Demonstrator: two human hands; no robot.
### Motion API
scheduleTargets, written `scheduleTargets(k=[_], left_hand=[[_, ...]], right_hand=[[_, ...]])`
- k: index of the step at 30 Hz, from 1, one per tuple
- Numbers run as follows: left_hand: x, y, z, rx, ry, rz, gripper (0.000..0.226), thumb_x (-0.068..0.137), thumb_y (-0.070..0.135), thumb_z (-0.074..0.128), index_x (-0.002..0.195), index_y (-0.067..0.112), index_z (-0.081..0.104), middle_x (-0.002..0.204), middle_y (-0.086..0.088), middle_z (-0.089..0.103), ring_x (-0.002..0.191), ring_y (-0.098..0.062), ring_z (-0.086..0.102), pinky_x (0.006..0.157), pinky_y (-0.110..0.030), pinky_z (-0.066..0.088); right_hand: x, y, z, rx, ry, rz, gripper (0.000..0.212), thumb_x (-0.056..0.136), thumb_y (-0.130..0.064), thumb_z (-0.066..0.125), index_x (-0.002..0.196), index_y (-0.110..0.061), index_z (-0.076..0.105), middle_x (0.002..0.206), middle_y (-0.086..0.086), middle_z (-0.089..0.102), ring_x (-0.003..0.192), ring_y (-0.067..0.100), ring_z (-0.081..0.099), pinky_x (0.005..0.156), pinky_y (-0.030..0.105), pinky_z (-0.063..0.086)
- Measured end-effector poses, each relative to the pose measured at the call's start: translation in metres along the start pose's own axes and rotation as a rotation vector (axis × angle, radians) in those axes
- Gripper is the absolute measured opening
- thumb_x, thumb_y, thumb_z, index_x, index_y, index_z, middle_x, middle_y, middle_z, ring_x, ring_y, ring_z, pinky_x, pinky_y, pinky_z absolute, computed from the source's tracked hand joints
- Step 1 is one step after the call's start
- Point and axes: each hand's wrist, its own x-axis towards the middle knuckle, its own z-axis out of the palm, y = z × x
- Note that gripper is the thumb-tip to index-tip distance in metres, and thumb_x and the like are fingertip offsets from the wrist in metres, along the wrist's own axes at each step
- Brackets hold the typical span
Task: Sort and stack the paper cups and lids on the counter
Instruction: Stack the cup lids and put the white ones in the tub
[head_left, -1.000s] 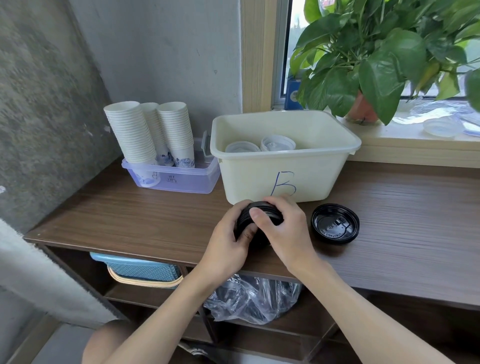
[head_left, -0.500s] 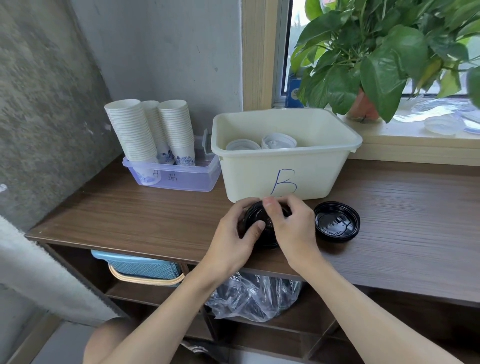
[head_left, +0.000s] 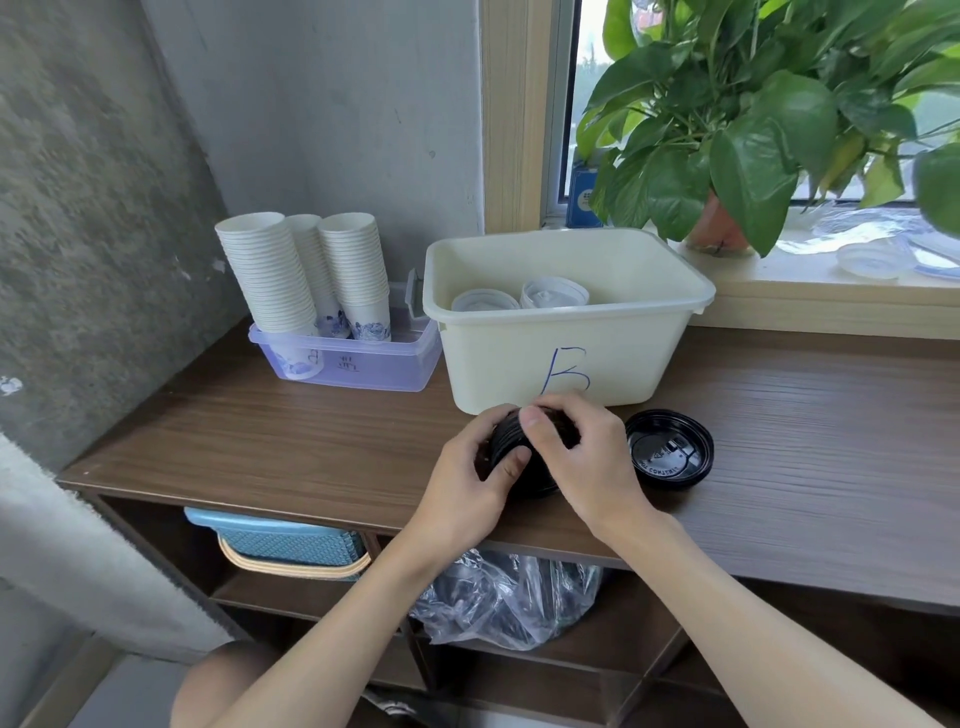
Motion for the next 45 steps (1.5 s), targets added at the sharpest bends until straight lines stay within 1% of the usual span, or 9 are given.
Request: scheduleTargets(k=[5, 13, 17, 20, 26, 32, 37, 42, 45], left_hand=[[-0.004, -0.003, 0.003, 0.009, 0.040, -0.034, 0.023, 0.095, 0.010, 0.068, 0.114, 0.022, 0.065, 0.104, 0.019, 0.070, 0.097, 0.013, 0.064, 0.084, -0.005, 0.043], [0.000, -0.004, 0.007, -0.039, 0.090, -0.084, 0.015, 0.096, 0.007, 0.067, 0.109, 0.014, 0.068, 0.098, 0.007, 0.074, 0.091, -0.001, 0.067, 0.081, -0.012, 0.048], [0.001, -0.002, 0.009, -0.064, 0.089, -0.093, 0.019, 0.096, 0.014, 0.067, 0.109, 0.027, 0.068, 0.097, 0.015, 0.075, 0.090, 0.002, 0.066, 0.078, -0.011, 0.048], [0.000, -0.002, 0.010, -0.072, 0.036, -0.104, 0.027, 0.094, 0.015, 0.070, 0.110, 0.036, 0.064, 0.102, 0.022, 0.074, 0.098, 0.004, 0.067, 0.085, -0.011, 0.047], [0.002, -0.003, 0.007, -0.039, 0.047, -0.031, 0.043, 0.093, 0.004, 0.069, 0.123, 0.034, 0.062, 0.115, 0.024, 0.071, 0.114, 0.006, 0.062, 0.098, -0.012, 0.044], [0.001, -0.004, 0.005, -0.071, 0.020, -0.040, 0.042, 0.091, 0.002, 0.069, 0.117, 0.035, 0.068, 0.109, 0.020, 0.075, 0.107, 0.001, 0.067, 0.091, -0.012, 0.047], [0.001, -0.001, 0.005, -0.103, 0.005, -0.044, 0.039, 0.091, -0.002, 0.069, 0.116, 0.028, 0.070, 0.106, 0.018, 0.076, 0.101, 0.003, 0.068, 0.085, -0.008, 0.046], [0.003, -0.001, 0.007, -0.120, 0.002, -0.058, 0.036, 0.092, 0.000, 0.069, 0.114, 0.029, 0.069, 0.104, 0.012, 0.077, 0.101, 0.000, 0.069, 0.084, -0.009, 0.047], [0.005, 0.000, 0.010, -0.128, -0.008, -0.095, 0.034, 0.093, 0.003, 0.068, 0.115, 0.028, 0.067, 0.109, 0.011, 0.075, 0.104, 0.001, 0.068, 0.088, -0.011, 0.047]], right_hand=[[-0.001, 0.004, 0.007, -0.079, 0.091, 0.013, 0.047, 0.078, -0.063, 0.051, 0.074, -0.018, 0.063, 0.071, -0.012, 0.064, 0.073, 0.005, 0.059, 0.066, 0.021, 0.045], [0.005, 0.008, 0.010, -0.086, 0.072, 0.010, 0.046, 0.079, -0.066, 0.044, 0.062, -0.023, 0.048, 0.055, -0.012, 0.051, 0.059, -0.001, 0.051, 0.055, 0.010, 0.034], [0.006, 0.007, 0.008, -0.029, 0.109, 0.063, 0.053, 0.080, -0.068, 0.039, 0.064, -0.021, 0.054, 0.055, -0.011, 0.054, 0.057, 0.002, 0.050, 0.057, 0.014, 0.035], [0.005, 0.006, 0.006, 0.058, 0.168, 0.081, 0.041, 0.085, -0.062, 0.038, 0.063, -0.030, 0.050, 0.054, -0.019, 0.054, 0.058, -0.002, 0.049, 0.058, 0.012, 0.035], [0.004, 0.002, 0.007, 0.102, 0.043, 0.053, 0.029, 0.084, -0.045, 0.056, 0.096, -0.021, 0.068, 0.090, -0.011, 0.069, 0.088, -0.004, 0.061, 0.080, 0.010, 0.043], [0.006, 0.004, 0.007, 0.093, 0.025, 0.118, 0.028, 0.087, -0.039, 0.066, 0.079, -0.012, 0.069, 0.075, -0.005, 0.070, 0.074, 0.003, 0.062, 0.069, 0.018, 0.046], [0.006, 0.006, 0.008, 0.063, 0.047, 0.129, 0.048, 0.079, -0.059, 0.058, 0.078, -0.012, 0.068, 0.072, -0.005, 0.068, 0.070, 0.008, 0.060, 0.064, 0.018, 0.044], [0.007, 0.006, 0.006, 0.056, 0.028, 0.154, 0.038, 0.089, -0.048, 0.059, 0.069, -0.016, 0.061, 0.059, -0.007, 0.059, 0.058, 0.006, 0.051, 0.056, 0.014, 0.036], [0.008, 0.002, -0.001, 0.039, -0.043, 0.158, 0.035, 0.092, -0.047, 0.056, 0.073, -0.018, 0.062, 0.065, -0.010, 0.060, 0.064, 0.001, 0.053, 0.062, 0.014, 0.038]])
